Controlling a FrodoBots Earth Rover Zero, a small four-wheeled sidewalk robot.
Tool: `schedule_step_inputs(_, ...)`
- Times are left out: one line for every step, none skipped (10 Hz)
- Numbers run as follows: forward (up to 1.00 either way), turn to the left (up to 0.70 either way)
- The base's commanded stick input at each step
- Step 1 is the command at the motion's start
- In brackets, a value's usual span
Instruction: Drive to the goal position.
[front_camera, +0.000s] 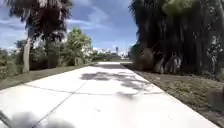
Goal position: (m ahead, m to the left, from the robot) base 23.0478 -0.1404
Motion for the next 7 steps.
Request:
schedule_step_inputs(0.82, 0.00)
schedule_step_inputs(0.82, 0.00)
schedule_step_inputs(0.82, 0.00)
schedule_step_inputs(0.82, -0.19)
schedule_step_inputs(0.82, -0.29)
schedule_step_inputs(0.82, -0.21)
schedule_step_inputs(0.82, -0.09)
